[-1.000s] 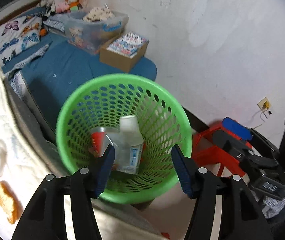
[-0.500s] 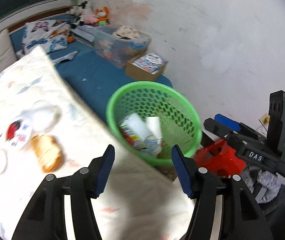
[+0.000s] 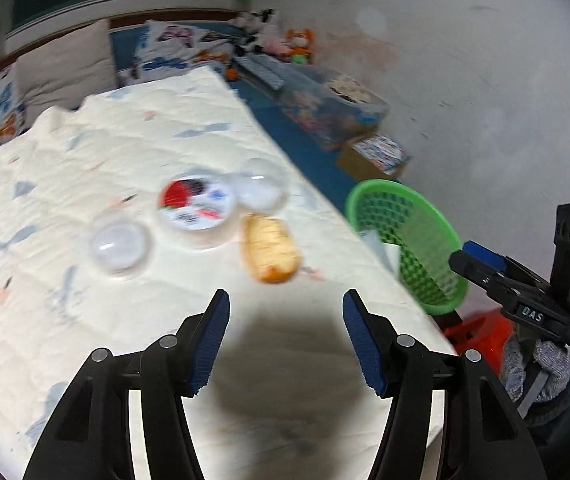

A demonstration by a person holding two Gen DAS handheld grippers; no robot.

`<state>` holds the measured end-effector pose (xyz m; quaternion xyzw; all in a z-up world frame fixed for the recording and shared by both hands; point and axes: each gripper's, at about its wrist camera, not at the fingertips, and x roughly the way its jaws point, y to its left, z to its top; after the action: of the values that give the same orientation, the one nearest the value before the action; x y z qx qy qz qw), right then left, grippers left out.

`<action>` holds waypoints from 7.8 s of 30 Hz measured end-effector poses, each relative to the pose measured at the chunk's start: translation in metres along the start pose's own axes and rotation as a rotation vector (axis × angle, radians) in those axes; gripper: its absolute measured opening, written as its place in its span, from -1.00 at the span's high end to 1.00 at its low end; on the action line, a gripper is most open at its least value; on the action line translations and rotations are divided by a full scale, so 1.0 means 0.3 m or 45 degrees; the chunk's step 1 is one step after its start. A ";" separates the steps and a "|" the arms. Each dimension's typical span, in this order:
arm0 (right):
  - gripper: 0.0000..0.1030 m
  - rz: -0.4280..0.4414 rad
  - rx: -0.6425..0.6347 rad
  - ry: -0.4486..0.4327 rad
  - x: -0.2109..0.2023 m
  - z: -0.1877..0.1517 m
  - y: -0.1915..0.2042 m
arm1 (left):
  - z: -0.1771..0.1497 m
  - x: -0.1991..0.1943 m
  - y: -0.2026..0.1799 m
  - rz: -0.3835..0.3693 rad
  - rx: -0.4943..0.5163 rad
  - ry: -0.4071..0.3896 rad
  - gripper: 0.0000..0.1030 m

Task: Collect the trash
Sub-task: 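Move both tools back over the clear lids and bread crust, then grasp the bread crust with the left tool while the right tool grasps the clear plastic lid, then carry the bread crust and clear lid to the green basket and release both, then move both tools back over the yogurt tub and small clear lid, then grasp the strawberry yogurt tub with the right tool while the left tool grasps the clear lid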

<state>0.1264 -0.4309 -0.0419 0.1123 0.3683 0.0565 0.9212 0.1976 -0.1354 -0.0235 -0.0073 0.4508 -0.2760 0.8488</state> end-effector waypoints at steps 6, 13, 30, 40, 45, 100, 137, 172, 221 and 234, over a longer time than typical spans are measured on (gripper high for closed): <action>-0.58 0.047 -0.092 0.058 0.090 0.006 0.124 | -0.023 -0.034 0.139 0.051 -0.098 -0.006 -0.11; -0.58 0.081 -0.149 0.093 0.192 0.051 0.209 | -0.055 -0.048 0.234 0.091 -0.155 -0.010 -0.11; -0.45 0.158 -0.116 0.151 0.439 0.216 0.256 | -0.062 -0.031 0.332 0.142 -0.193 0.019 -0.11; -0.40 0.170 -0.088 0.170 0.542 0.254 0.262 | -0.057 -0.017 0.351 0.157 -0.192 0.043 -0.11; -0.29 0.177 -0.054 0.195 0.587 0.271 0.254 | -0.043 -0.010 0.337 0.148 -0.170 0.042 -0.11; -0.09 0.049 0.074 0.049 0.146 0.121 -0.104 | 0.086 0.392 -0.052 0.131 0.205 0.148 0.18; -0.22 -0.154 0.318 0.008 -0.076 -0.063 -0.466 | 0.129 0.322 -0.476 -0.124 0.378 0.089 0.50; -0.35 -0.124 0.260 -0.049 -0.167 -0.063 -0.401 | 0.122 0.329 -0.490 -0.120 0.325 0.099 -0.01; -0.68 0.093 -0.523 0.196 0.548 0.144 0.521 | -0.110 -0.165 0.482 0.334 -0.269 -0.083 -0.50; -0.75 0.064 -0.594 0.232 0.675 0.165 0.563 | -0.108 -0.140 0.514 0.320 -0.281 -0.062 -0.50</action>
<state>0.3034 -0.2378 -0.1000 -0.0999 0.4239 0.1727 0.8835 0.2252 0.0229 -0.0509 -0.0508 0.4549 -0.1161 0.8815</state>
